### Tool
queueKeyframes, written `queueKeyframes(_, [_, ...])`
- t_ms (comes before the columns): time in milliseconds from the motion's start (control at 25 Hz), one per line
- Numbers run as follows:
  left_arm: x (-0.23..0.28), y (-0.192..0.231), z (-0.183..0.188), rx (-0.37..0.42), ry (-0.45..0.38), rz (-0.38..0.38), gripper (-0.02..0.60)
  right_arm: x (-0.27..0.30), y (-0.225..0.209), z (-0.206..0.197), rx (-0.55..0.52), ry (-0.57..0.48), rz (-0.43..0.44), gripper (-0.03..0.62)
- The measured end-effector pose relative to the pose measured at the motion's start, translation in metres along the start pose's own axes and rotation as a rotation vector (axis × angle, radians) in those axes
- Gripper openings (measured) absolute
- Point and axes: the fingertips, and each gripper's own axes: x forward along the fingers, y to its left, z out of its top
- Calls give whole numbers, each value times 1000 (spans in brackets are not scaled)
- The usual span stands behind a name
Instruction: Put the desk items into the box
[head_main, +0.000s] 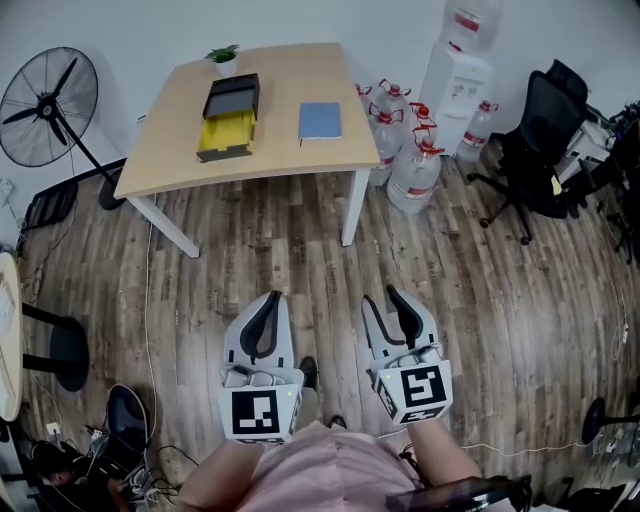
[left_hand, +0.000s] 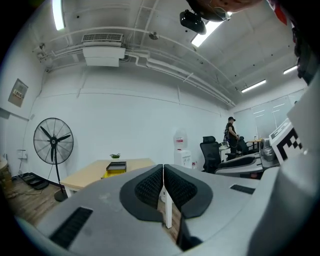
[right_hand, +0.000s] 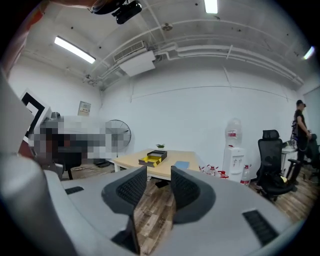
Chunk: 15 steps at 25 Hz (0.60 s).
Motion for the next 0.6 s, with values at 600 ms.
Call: queueKeyframes(600, [123, 90, 23, 29, -56, -16, 15, 137, -28, 56, -38, -68, -54, 149])
